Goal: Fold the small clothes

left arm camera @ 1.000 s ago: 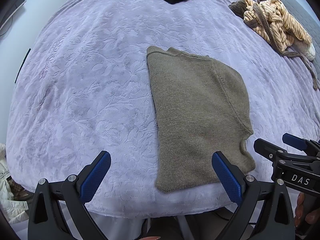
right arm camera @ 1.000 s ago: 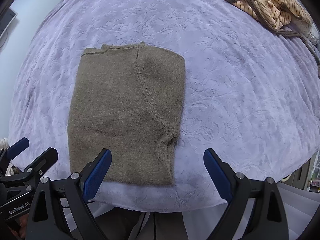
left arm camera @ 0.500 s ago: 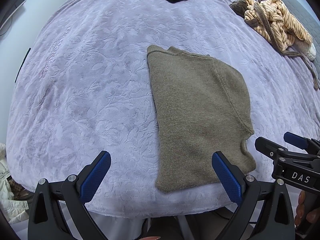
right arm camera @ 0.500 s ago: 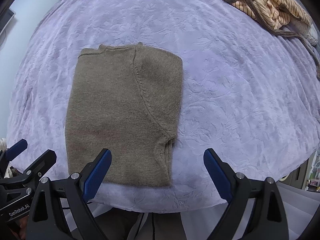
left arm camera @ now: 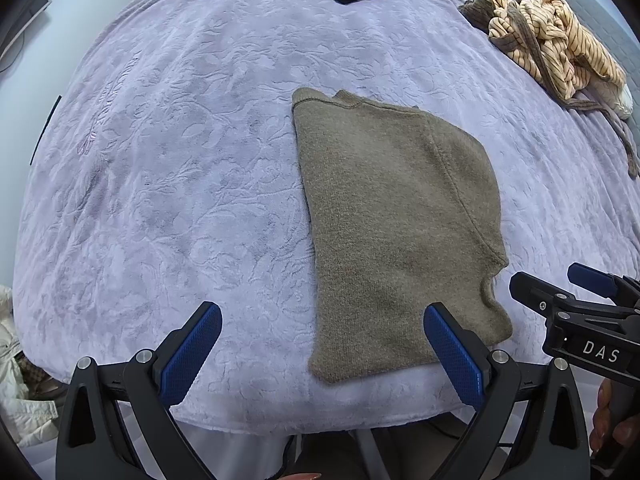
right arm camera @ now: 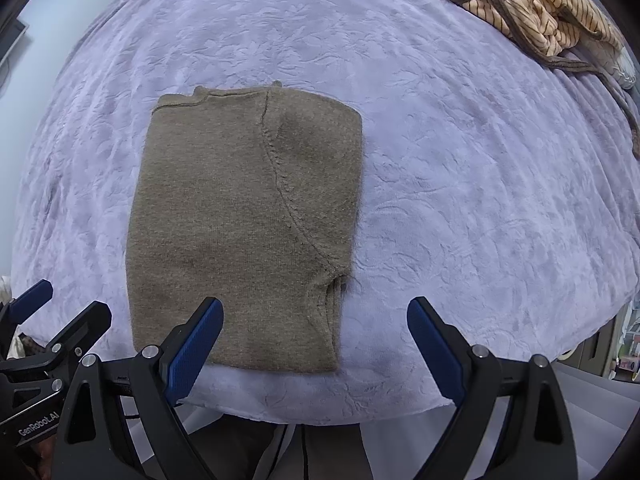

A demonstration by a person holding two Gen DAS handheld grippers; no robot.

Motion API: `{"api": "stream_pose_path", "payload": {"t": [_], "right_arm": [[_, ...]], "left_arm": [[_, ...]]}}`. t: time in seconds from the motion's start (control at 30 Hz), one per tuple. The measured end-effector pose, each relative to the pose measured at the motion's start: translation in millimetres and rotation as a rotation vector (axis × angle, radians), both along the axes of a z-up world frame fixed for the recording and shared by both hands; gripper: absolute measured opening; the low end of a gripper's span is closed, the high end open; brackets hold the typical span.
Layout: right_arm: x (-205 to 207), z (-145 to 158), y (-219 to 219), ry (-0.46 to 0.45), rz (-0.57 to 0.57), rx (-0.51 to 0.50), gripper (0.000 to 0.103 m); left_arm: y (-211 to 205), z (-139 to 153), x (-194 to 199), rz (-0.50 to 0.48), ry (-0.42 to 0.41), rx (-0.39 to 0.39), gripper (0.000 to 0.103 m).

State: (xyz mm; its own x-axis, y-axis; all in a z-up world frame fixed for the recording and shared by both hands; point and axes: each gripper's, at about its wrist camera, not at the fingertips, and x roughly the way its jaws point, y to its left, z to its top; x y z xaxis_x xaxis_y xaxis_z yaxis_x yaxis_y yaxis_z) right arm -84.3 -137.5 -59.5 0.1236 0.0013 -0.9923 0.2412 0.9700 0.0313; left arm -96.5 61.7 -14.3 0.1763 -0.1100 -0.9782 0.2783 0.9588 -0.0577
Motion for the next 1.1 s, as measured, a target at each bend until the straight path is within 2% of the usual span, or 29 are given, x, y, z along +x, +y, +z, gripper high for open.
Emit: {"api": "stream_pose_path", "payload": {"t": [1.1], "right_arm": [[-4.5, -0.5, 0.3, 0.0, -0.007, 0.006, 0.095]], "left_arm": [[0.7, 0.1, -6.4, 0.013, 0.006, 0.011, 0.101]]}}
